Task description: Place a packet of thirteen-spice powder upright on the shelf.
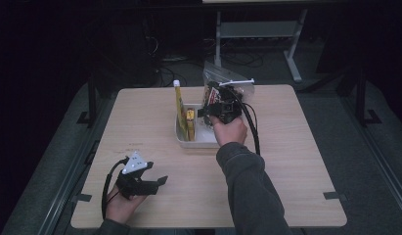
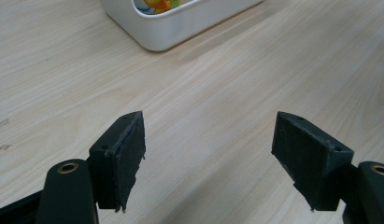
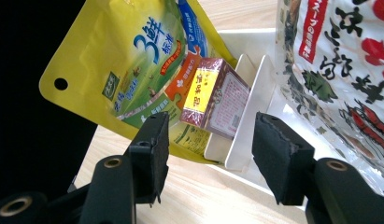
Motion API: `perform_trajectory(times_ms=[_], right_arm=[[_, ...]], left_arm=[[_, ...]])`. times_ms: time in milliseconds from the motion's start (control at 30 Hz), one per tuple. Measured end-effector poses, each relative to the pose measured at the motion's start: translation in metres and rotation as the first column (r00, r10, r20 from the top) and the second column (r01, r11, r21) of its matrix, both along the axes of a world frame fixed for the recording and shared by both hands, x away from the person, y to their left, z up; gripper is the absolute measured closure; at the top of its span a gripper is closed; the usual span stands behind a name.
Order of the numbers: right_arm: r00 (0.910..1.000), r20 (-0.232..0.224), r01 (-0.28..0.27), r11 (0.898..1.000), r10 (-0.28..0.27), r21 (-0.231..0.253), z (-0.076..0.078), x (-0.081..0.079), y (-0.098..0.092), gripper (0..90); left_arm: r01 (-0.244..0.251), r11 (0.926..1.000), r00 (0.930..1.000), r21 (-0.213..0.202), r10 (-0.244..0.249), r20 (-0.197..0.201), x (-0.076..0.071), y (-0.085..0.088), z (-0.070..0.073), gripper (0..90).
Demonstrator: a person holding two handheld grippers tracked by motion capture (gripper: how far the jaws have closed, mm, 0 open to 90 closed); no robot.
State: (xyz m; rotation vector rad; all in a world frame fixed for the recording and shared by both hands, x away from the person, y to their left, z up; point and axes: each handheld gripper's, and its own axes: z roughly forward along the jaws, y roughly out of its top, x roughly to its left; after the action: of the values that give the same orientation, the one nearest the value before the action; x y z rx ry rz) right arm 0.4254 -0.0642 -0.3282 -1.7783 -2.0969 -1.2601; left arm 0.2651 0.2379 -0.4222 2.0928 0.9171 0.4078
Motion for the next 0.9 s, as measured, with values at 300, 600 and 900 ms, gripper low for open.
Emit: perform_trajectory(times_ms=[300, 600, 900], right_arm=[[0.9999, 0.0, -0.013, 0.999, 0.013, 0.031, -0.004, -0.004, -0.007, 44.1], [0.9989, -0.001, -0.046, 0.998, 0.046, 0.046, -0.007, -0.011, -0.008, 43.7], [0.9986, -0.002, -0.053, 0.996, 0.054, 0.065, -0.013, -0.02, -0.019, 43.3]], left_arm=[[-0.001, 1.0, 1.0, 0.005, 0.001, 0.0, 0.0, 0.001, 0.0, 25.1], [-0.003, 1.0, 1.0, 0.002, 0.003, -0.002, 0.0, 0.002, 0.0, 25.1], [-0.001, 1.0, 1.0, 0.001, 0.001, -0.003, 0.0, 0.002, 0.0, 25.1]])
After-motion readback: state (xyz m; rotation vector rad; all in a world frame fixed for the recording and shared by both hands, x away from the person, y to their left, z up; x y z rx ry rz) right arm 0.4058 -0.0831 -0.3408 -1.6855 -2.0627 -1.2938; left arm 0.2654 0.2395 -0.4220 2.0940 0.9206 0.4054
